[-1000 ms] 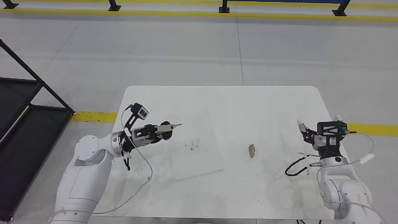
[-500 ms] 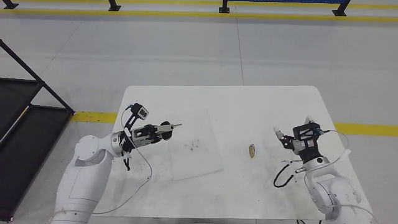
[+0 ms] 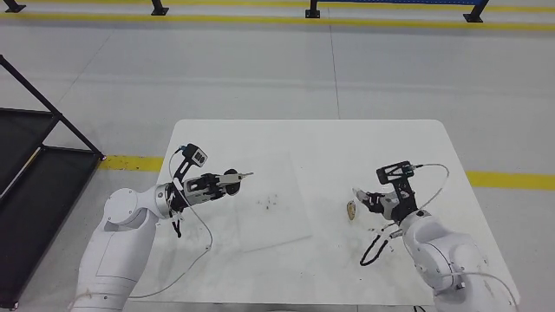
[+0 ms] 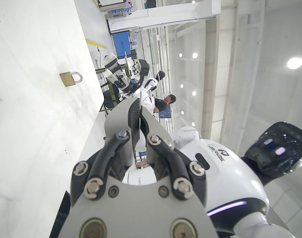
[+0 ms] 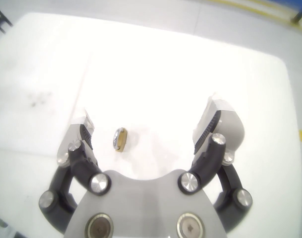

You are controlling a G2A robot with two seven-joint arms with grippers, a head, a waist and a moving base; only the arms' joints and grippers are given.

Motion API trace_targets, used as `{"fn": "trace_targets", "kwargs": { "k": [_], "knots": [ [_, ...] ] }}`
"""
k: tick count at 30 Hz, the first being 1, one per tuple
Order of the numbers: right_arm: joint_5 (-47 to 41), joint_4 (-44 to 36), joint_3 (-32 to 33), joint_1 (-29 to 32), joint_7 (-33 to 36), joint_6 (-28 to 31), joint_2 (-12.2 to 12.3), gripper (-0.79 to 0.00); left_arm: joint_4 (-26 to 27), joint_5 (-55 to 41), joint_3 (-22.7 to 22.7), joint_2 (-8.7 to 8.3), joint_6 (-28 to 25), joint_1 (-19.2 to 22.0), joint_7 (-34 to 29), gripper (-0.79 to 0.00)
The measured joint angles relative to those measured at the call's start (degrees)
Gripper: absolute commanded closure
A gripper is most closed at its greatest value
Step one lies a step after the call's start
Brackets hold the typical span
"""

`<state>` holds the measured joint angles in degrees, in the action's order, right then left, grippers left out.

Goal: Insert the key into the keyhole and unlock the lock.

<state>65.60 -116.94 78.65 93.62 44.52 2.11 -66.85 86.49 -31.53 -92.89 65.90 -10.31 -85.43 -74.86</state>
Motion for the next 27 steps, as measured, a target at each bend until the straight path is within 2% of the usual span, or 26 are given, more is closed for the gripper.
{"fn": "trace_targets", "kwargs": {
  "k": [3, 7, 14, 27],
  "knots": [
    [-2.7, -0.7, -1.3, -3.5, 10.1, -0.1, -0.1, -0.785, 0.0, 0.0, 0.0, 0.0, 0.0, 0.0, 0.0, 0.0],
    [-2.3, -0.7, -2.7, -7.1, 17.3, 1.3, 0.0, -0.785, 0.0, 0.0, 0.0, 0.0, 0.0, 0.0, 0.0, 0.0],
    [-7.1, 2.9, -4.5, -9.8, 20.4, -1.0, -0.4, -0.785, 0.0, 0.0, 0.0, 0.0, 0.0, 0.0, 0.0, 0.0],
    [-6.8, 2.8, -4.4, -9.7, 20.3, -0.9, -0.4, -0.785, 0.0, 0.0, 0.0, 0.0, 0.0, 0.0, 0.0, 0.0]
  ]
}}
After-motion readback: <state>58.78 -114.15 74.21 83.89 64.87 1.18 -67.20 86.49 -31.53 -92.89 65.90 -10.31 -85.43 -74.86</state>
